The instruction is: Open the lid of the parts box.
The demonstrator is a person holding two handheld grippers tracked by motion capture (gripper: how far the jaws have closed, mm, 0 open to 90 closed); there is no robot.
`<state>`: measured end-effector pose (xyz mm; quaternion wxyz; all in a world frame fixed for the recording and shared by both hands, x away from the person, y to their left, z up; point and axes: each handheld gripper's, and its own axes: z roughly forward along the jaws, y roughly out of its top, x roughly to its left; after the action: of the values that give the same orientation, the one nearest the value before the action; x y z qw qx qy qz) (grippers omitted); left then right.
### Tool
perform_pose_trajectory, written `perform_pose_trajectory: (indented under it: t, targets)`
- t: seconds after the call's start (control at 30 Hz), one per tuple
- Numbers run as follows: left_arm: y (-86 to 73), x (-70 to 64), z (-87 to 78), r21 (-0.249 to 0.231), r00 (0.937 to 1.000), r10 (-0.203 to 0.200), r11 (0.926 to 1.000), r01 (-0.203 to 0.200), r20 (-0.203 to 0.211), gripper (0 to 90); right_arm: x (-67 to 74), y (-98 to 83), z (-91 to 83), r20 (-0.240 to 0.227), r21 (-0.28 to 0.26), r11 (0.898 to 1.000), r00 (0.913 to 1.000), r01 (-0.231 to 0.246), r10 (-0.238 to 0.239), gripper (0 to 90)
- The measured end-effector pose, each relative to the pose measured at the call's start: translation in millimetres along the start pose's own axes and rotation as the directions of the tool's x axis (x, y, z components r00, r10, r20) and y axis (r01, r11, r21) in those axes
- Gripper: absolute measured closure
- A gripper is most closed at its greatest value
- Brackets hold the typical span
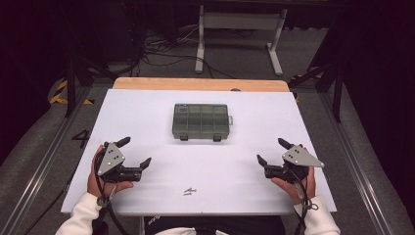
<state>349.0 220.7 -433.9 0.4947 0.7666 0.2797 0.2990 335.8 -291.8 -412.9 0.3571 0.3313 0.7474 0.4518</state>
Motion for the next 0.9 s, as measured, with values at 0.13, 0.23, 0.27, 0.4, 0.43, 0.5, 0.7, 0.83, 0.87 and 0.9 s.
perform_pose_trajectory:
  t: [0.13, 0.23, 0.27, 0.4, 0.43, 0.5, 0.7, 0.83, 0.87, 0.9]
  targets:
    - [-1.5, -1.9, 5.7, 0.037, 0.9999, 0.005, 0.9993, -0.005, 0.011, 5.6, -2.2, -1.0, 1.4, 0.006, 0.009, 1.000, 1.0000, -0.001, 0.001, 11.8]
    - [-1.3, 0.0, 9.5, 0.054, 0.9999, -0.001, 0.9985, 0.000, 0.015, 7.5, -3.9, 0.7, 2.4, 0.012, 0.013, 1.000, 0.9998, -0.014, 0.014, 13.5]
    - [-1.7, 0.8, 11.5, 0.069, 0.9999, -0.002, 0.9976, 0.001, 0.016, 8.1, -4.4, 0.5, 3.4, 0.013, 0.017, 1.000, 0.9998, -0.014, 0.014, 14.4]
    - [-1.9, 5.5, 18.1, 0.113, 0.9995, -0.006, 0.9936, 0.002, 0.032, 7.9, -5.9, 1.4, 11.8, -0.007, 0.041, 0.999, 0.9996, -0.028, 0.029, 18.8]
    - [-0.6, 7.0, 20.8, 0.122, 0.9989, -0.013, 0.9925, 0.007, 0.045, 7.8, -5.9, 2.4, 15.6, -0.014, 0.050, 0.998, 0.9994, -0.030, 0.030, 20.2]
    - [3.8, 9.1, 29.3, 0.166, 0.9976, -0.011, 0.9860, 0.000, 0.068, 7.7, -6.4, 5.5, 26.8, -0.028, 0.082, 0.996, 0.9990, -0.031, 0.034, 22.8]
    - [21.7, 7.2, 61.9, 0.219, 0.9940, 0.050, 0.9731, -0.070, 0.098, 11.1, -9.9, 23.7, 67.3, -0.101, 0.153, 0.988, 0.9946, -0.009, 0.025, 26.3]
    - [24.0, 9.0, 80.1, 0.247, 0.9921, 0.055, 0.9655, -0.081, 0.113, 13.4, 2.1, 28.6, 99.1, -0.180, 0.215, 0.974, 0.9831, 0.072, -0.033, 36.5]
    - [24.1, 11.6, 88.6, 0.264, 0.9917, 0.040, 0.9619, -0.071, 0.123, 13.4, 2.1, 28.6, 99.1, -0.180, 0.215, 0.974, 0.9831, 0.072, -0.033, 36.5]
    - [24.6, 14.0, 95.4, 0.273, 0.9917, 0.027, 0.9599, -0.061, 0.126, 13.7, 5.2, 28.4, 107.4, -0.194, 0.224, 0.970, 0.9799, 0.090, -0.046, 41.5]
